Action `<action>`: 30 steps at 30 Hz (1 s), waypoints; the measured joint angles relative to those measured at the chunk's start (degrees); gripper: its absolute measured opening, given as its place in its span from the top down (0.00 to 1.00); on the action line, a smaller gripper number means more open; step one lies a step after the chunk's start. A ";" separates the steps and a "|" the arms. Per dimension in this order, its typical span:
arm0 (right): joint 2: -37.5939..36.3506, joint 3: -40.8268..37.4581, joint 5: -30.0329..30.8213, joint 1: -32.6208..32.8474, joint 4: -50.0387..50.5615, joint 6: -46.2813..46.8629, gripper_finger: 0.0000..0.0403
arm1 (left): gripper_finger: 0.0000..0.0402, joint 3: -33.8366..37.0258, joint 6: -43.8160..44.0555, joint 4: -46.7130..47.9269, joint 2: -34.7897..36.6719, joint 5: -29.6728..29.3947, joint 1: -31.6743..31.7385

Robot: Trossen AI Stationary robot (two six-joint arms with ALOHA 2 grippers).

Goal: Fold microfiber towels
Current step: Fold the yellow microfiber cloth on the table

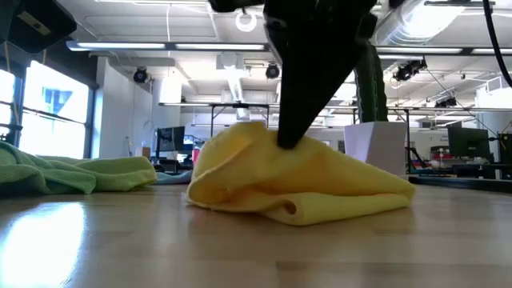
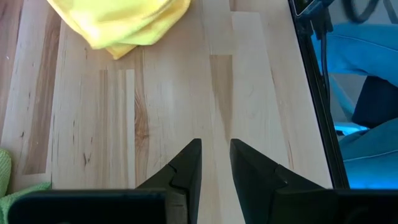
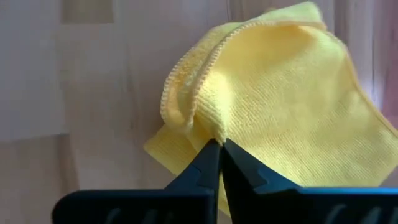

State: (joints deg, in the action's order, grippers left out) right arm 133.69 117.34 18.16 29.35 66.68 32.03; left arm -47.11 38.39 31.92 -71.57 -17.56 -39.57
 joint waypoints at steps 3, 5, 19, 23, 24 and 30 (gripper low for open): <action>-0.12 -0.04 -3.21 0.64 -0.14 0.06 0.99 | 0.81 0.00 -0.02 -0.02 0.00 0.00 0.00; 0.30 -0.09 -5.13 1.01 -0.14 0.07 1.00 | 0.81 -0.02 0.00 -0.01 0.00 0.02 -0.01; 0.61 -0.05 -13.48 2.72 -0.19 -5.84 0.64 | 0.81 0.00 -0.02 0.00 0.00 0.00 -0.02; 0.61 -0.07 -6.93 4.03 -0.07 -11.42 0.58 | 0.81 0.00 -0.01 0.00 0.00 0.02 -0.01; 0.61 -0.07 -4.87 4.28 -0.07 -12.39 0.57 | 0.81 0.00 -0.02 0.00 0.00 0.00 -0.01; 0.61 -0.07 -0.87 5.64 -0.05 -13.05 0.56 | 0.81 0.00 0.39 0.00 0.00 0.00 0.00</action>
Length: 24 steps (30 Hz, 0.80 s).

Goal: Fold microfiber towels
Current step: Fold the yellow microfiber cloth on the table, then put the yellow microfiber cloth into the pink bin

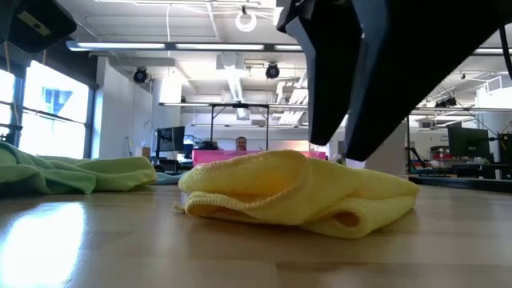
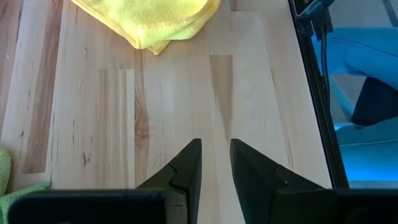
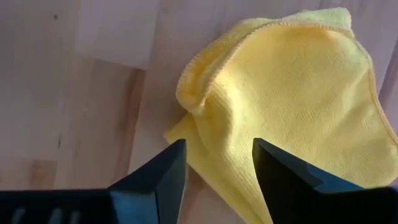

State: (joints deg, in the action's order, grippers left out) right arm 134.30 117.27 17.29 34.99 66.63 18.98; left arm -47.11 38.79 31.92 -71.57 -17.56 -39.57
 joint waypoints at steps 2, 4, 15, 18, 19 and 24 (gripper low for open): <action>0.00 0.00 0.19 0.35 0.01 -0.01 0.56 | 0.81 0.00 0.02 0.00 0.00 0.01 0.00; 0.00 0.00 1.26 0.49 0.27 -0.02 0.56 | 0.81 0.00 0.04 0.00 0.00 -0.03 0.00; 2.67 -0.02 -7.46 -2.02 0.52 -4.05 0.56 | 0.81 0.00 0.09 -0.01 0.01 -1.07 0.00; 3.30 -0.02 -9.70 -2.37 0.48 -4.49 0.56 | 0.81 0.00 0.09 -0.02 0.00 -1.07 0.00; 3.41 -0.04 -10.10 -2.37 0.46 -5.06 0.56 | 0.81 0.00 0.09 -0.02 0.00 -1.07 0.00; 3.43 -0.04 -8.32 -2.37 -0.12 -7.15 0.56 | 0.81 -0.01 0.09 -0.02 0.00 -1.41 -0.02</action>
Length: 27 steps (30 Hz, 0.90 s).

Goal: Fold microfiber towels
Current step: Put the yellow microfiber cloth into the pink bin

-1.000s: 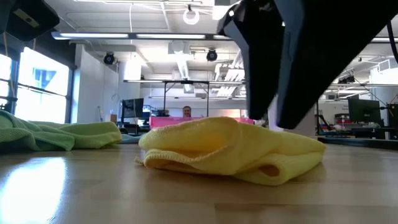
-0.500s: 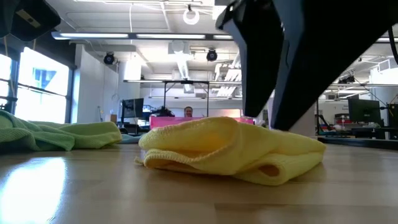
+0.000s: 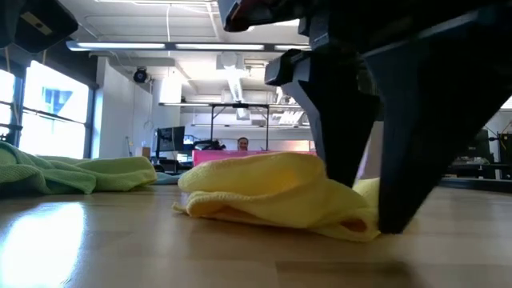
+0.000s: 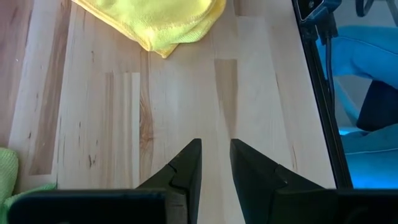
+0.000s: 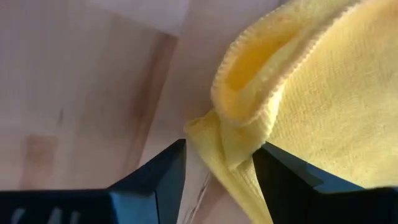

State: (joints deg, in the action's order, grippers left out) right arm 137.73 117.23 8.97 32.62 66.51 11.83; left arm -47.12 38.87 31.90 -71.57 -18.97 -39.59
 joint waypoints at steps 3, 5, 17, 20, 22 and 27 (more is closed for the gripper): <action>0.00 0.00 2.68 -0.17 -0.12 1.79 0.56 | 0.81 0.01 0.00 0.00 0.00 -0.71 0.00; 0.21 0.00 2.80 -0.24 -0.30 1.87 0.56 | 0.81 -0.01 0.00 0.00 0.00 -0.97 0.00; 3.82 0.35 5.20 0.24 -1.09 5.13 0.62 | 0.81 0.01 -0.02 0.00 0.00 -0.97 0.00; 3.87 0.33 4.91 0.24 -1.34 6.73 0.73 | 0.81 0.00 -0.03 0.00 0.00 -0.97 0.00; 3.91 0.28 4.52 0.24 -1.59 7.65 0.82 | 0.81 0.01 -0.02 0.00 0.00 -0.97 0.00; 3.93 0.20 4.22 0.11 -1.87 9.10 0.98 | 0.81 0.00 -0.02 0.00 0.00 -0.97 0.00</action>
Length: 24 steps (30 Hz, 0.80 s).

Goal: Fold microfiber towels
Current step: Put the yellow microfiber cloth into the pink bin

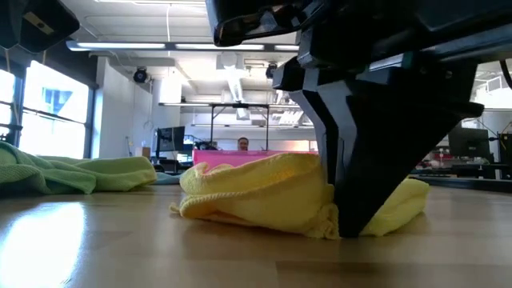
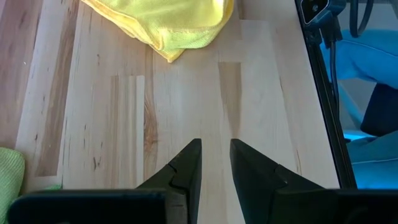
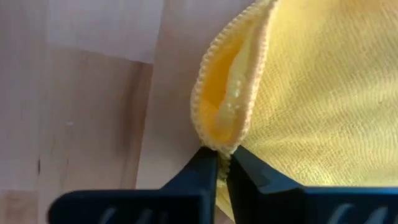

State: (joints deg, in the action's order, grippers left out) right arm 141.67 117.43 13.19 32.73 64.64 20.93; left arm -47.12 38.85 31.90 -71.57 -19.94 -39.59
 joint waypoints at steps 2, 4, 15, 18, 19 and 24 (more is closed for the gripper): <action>0.00 0.00 0.32 -0.06 0.00 2.13 0.98 | 0.81 0.01 0.00 0.00 0.00 0.00 0.00; -0.16 -0.05 0.23 -0.27 -0.01 3.05 0.98 | 0.81 0.01 0.00 0.00 0.00 0.00 0.00; -5.55 -0.42 6.63 -6.16 -0.40 3.09 1.00 | 0.81 0.00 0.95 -0.02 0.00 0.02 0.00; -6.55 -0.36 9.46 -9.15 -0.18 3.08 1.00 | 0.81 0.01 1.03 -0.02 0.00 0.02 0.00; -6.68 -0.42 10.26 -10.21 0.06 3.06 1.00 | 0.81 -0.01 1.05 -0.04 0.00 0.02 0.00; -9.60 -0.25 15.26 -16.12 3.63 2.38 1.00 | 0.81 0.01 1.04 -0.03 0.01 0.33 0.00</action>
State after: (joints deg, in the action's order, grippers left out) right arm 132.06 117.18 28.45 16.61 68.27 23.31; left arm -47.11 39.89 31.87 -71.56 -19.62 -39.59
